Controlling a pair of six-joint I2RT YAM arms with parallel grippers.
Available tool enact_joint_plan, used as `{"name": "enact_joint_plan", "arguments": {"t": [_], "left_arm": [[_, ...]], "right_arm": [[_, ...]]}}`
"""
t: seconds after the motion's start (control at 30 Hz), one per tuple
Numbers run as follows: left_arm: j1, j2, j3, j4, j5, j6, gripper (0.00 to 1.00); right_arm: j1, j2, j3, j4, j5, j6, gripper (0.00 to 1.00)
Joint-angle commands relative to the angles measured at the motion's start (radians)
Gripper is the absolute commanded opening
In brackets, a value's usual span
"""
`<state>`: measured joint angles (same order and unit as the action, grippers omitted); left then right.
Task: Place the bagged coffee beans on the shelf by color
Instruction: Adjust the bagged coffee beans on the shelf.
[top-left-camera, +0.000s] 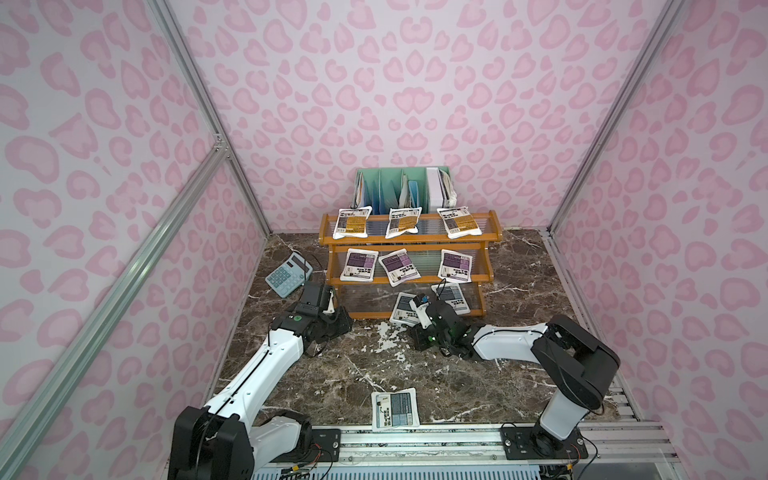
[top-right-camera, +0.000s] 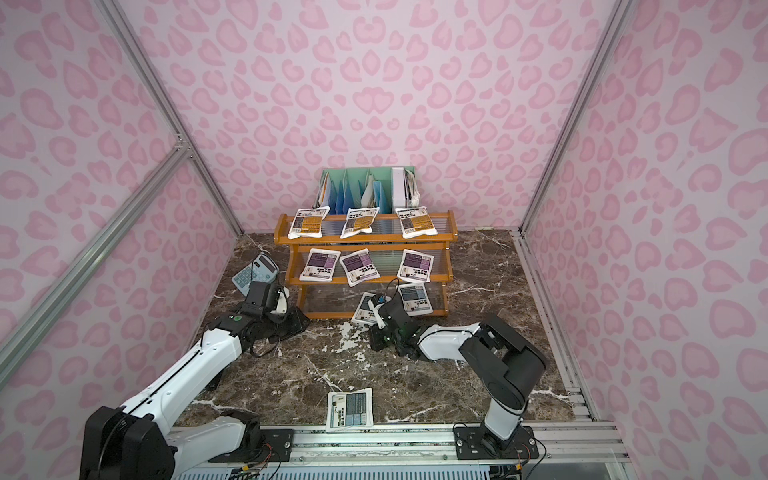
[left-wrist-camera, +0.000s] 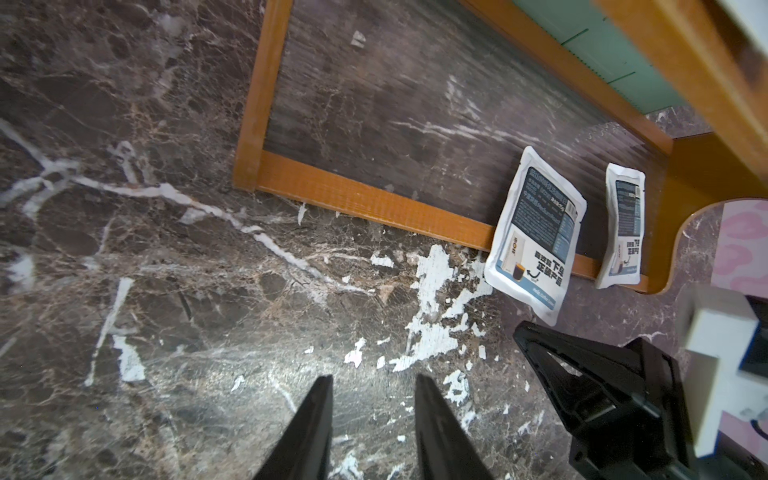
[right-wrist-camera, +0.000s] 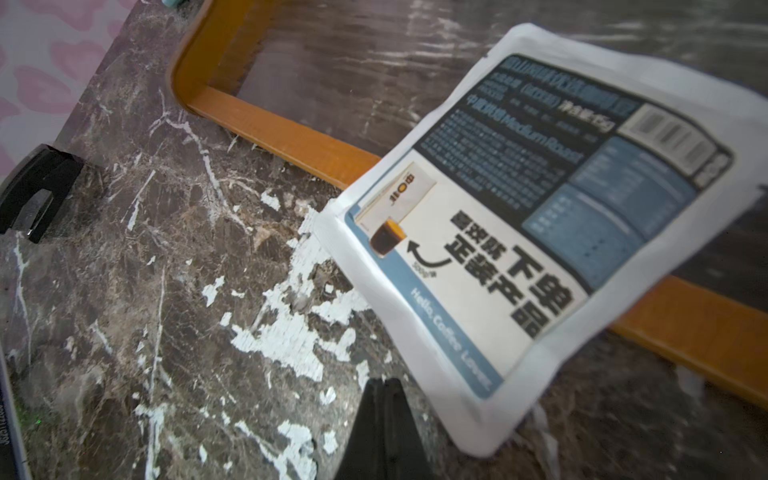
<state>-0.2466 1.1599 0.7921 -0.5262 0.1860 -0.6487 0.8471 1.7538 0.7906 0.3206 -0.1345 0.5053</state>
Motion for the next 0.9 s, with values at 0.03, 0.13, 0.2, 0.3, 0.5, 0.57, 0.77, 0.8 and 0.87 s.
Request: {"name": "enact_joint_plan", "arguments": {"t": [0.03,0.13,0.2,0.3,0.5,0.57,0.77,0.8,0.87], "left_arm": [[0.001,-0.011,0.005,-0.009,-0.014,0.009,0.37],[0.000,-0.021,0.001,-0.011,-0.020,0.009,0.37],[0.001,-0.024,0.001,-0.011,-0.023,0.008,0.37],[0.000,-0.018,0.002,-0.010,-0.020,0.008,0.37],[0.000,0.000,0.003,-0.021,-0.023,0.027,0.37],[0.000,0.015,0.005,-0.033,-0.024,0.042,0.38],[-0.002,0.054,0.001,-0.043,-0.039,0.037,0.37],[-0.001,0.058,0.002,-0.041,-0.038,0.035,0.37],[-0.002,0.064,0.006,-0.041,-0.041,0.031,0.37]], "right_arm": [[-0.026,0.038,0.024,0.084,-0.012,0.016,0.05],[-0.052,0.057,0.040,0.092,-0.011,0.016,0.05],[-0.069,0.064,0.043,0.107,-0.006,0.014,0.04],[-0.093,0.080,0.061,0.117,-0.045,0.017,0.04],[-0.082,0.049,0.023,0.087,-0.112,0.001,0.05],[-0.058,-0.001,-0.017,0.046,-0.115,-0.018,0.06],[0.141,-0.142,-0.007,-0.285,-0.105,-0.245,0.11],[0.178,-0.150,0.008,-0.349,-0.101,-0.279,0.11],[0.239,-0.151,0.039,-0.485,-0.122,-0.332,0.11]]}}
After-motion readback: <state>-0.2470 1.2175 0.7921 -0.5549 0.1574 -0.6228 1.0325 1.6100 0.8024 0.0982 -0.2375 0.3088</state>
